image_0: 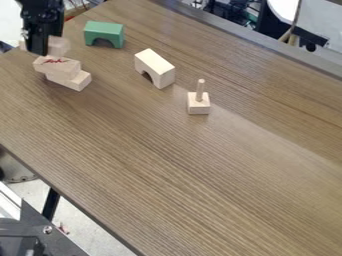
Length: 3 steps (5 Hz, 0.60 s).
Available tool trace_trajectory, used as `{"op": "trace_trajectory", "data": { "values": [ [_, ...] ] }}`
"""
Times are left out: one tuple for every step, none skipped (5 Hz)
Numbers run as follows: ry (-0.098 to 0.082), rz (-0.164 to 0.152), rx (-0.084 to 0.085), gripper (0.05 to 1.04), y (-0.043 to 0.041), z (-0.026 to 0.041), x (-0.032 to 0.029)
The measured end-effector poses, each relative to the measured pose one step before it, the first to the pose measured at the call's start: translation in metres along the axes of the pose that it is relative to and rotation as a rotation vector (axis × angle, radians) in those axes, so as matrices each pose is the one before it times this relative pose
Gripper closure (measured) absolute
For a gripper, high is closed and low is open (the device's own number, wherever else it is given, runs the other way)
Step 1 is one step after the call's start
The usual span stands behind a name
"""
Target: Take the rectangular block off of the green object and stack it on top of the other two rectangles
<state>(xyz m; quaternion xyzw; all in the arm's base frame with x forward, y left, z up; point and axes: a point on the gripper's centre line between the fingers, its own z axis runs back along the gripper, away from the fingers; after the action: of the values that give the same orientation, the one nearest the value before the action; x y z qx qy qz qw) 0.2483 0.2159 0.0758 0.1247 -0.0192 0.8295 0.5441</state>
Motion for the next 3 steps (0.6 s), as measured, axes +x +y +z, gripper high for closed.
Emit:
{"op": "trace_trajectory", "data": {
  "values": [
    [-0.0099, -0.0027, 0.0094, 0.521, 0.00459, -0.00791, -0.00208],
    [0.0027, 0.0038, 0.0051, 0.521, 0.00282, -0.00471, -0.00205],
    [0.0002, -0.0012, -0.0069, 0.521, 0.00066, -0.00417, -0.00354]
  ]
}}
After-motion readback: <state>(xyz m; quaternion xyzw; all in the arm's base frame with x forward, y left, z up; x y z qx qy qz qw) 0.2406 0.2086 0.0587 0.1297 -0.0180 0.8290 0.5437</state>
